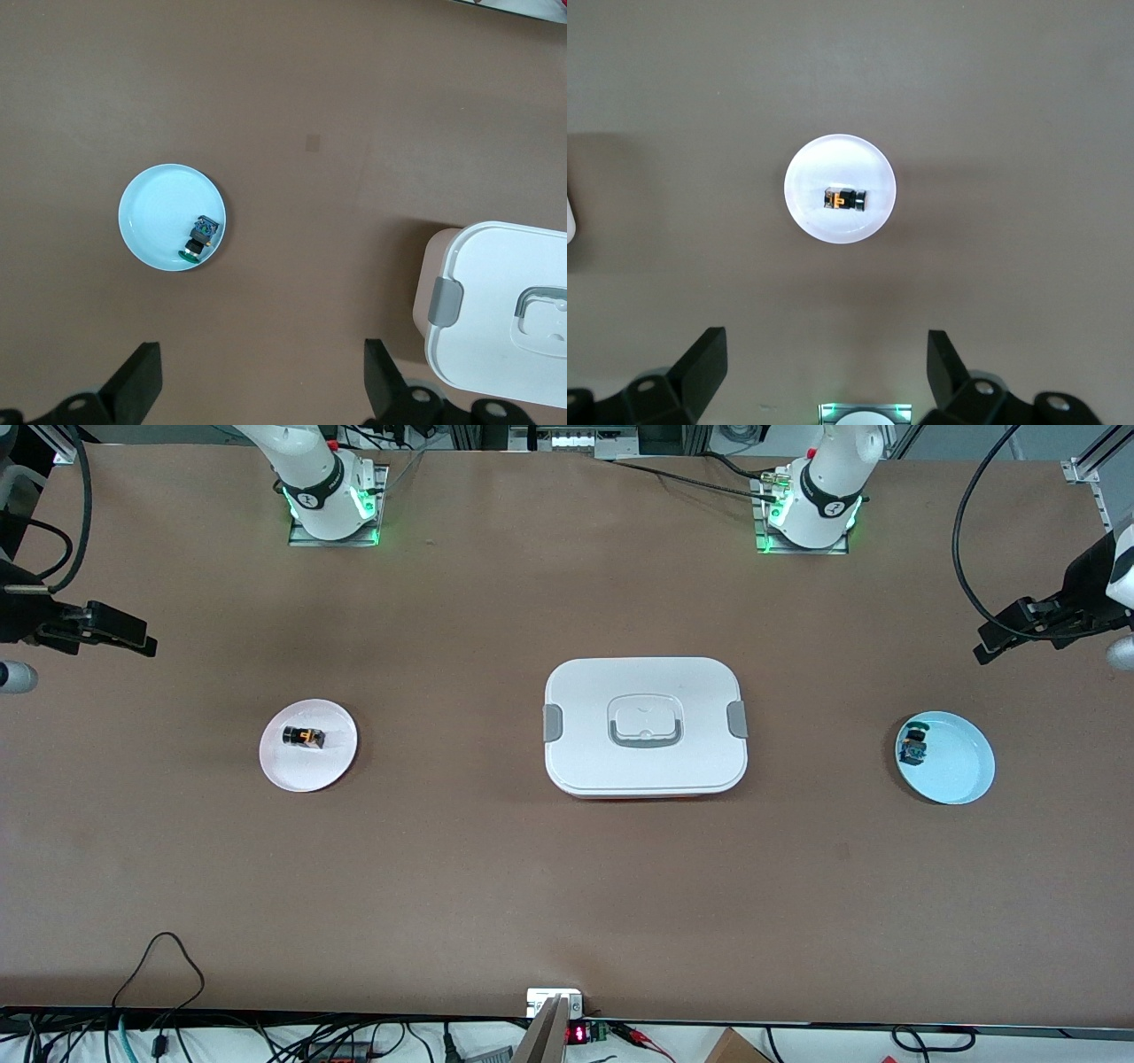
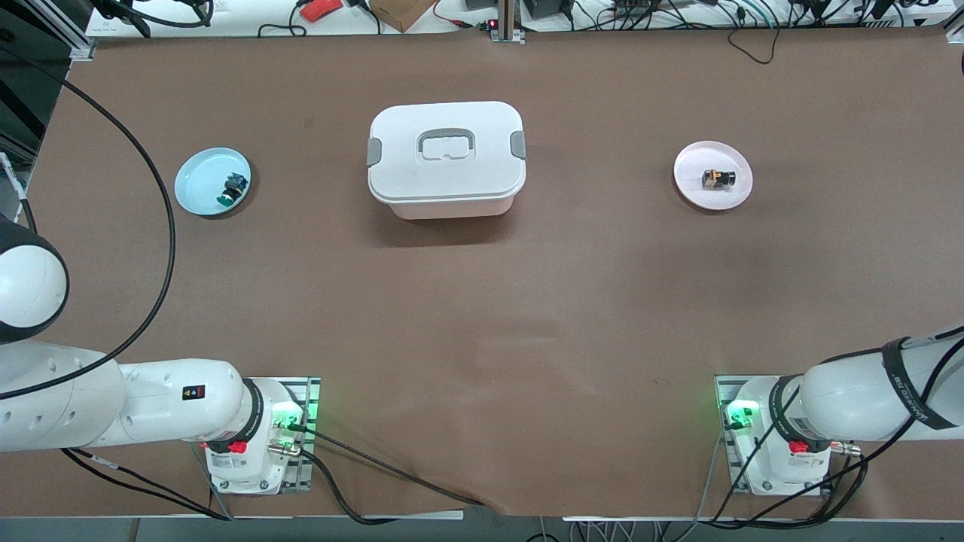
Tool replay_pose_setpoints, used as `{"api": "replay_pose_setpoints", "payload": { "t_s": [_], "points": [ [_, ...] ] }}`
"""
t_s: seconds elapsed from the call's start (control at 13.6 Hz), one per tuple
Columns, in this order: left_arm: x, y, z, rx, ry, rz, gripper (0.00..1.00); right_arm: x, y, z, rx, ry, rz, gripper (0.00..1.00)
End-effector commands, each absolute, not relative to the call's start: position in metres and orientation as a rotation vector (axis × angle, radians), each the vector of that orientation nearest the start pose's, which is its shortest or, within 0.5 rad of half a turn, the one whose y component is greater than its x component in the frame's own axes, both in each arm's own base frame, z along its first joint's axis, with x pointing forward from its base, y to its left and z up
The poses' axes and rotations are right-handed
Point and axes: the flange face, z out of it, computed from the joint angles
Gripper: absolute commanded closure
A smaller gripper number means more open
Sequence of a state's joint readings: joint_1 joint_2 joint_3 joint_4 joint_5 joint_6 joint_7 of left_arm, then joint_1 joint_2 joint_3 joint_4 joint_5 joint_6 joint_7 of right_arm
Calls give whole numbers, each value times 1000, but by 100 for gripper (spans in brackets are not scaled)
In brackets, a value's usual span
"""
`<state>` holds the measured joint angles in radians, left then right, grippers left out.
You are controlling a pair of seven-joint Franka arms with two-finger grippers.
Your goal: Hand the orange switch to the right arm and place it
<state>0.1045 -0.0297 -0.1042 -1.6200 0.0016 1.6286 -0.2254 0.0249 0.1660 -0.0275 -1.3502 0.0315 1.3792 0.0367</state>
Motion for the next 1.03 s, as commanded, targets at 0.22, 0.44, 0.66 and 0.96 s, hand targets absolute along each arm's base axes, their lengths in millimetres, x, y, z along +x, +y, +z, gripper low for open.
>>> {"api": "replay_pose_setpoints", "payload": {
  "t_s": [0.22,0.44,0.66,0.96],
  "points": [
    [550,1,627,-3090,-359,-37,0,545,-16,600,-3110,105,148,0],
    [547,2,626,-3087,-362,-6,0,534,-14,614,-3114,99,163,0],
    [546,2,625,-3085,-361,6,0,534,-14,620,-3121,87,151,0],
    [544,3,624,-3083,-364,15,0,535,-14,632,-3123,46,110,0]
  ]
}}
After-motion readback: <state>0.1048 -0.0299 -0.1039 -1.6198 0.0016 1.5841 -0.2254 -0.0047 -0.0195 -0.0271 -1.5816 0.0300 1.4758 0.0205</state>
